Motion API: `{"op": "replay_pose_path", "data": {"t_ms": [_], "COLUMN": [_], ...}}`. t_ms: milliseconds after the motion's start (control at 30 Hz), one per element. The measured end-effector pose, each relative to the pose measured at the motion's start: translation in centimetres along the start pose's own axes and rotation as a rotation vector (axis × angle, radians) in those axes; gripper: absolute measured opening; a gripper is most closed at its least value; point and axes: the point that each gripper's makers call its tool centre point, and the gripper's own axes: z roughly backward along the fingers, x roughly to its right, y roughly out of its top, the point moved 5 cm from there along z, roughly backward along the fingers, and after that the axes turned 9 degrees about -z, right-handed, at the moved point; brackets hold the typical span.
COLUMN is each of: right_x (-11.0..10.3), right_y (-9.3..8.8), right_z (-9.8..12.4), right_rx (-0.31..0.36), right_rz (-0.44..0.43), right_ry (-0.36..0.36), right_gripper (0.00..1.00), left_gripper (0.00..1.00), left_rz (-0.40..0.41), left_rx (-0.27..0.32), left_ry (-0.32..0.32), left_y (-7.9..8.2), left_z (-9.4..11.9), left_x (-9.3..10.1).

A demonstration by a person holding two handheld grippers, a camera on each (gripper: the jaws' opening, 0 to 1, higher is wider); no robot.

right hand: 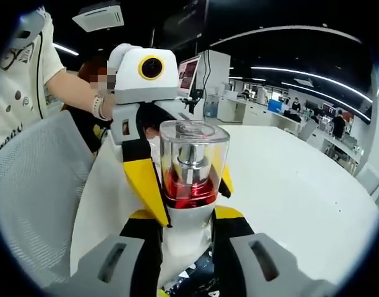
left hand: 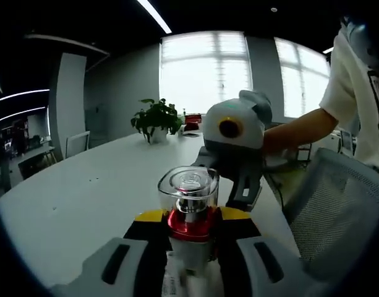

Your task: Arrange the skincare products in the storage area until every visible bottle or jar stands upright without overlapping.

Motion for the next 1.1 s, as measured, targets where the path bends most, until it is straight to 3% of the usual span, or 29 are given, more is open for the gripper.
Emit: {"op": "replay_pose_path", "data": {"t_ms": [533,833,1100], "right_x": [1.6,1.7,1.1], "right_y": [0.3,0.3,0.5], "right_z": [-0.7,-0.4,-0.6], "right_rx": [-0.009,-0.018,-0.025], "right_rz": [0.034,0.0,0.021], "right_ry": [0.075,0.063,0.05], "right_gripper": [0.3,0.37,0.37], "left_gripper": [0.25,0.26,0.26], "left_rz": [0.02,0.031,0.046], "left_rx": [-0.008,-0.004,-0.006], "left_ry": [0.082,0.085,0.083], "left_y": [-0.3,-0.4,-0.4], "left_z": [-0.2,-0.3,-0.2], "left_x": [-1.5,-1.8,-1.7]}}
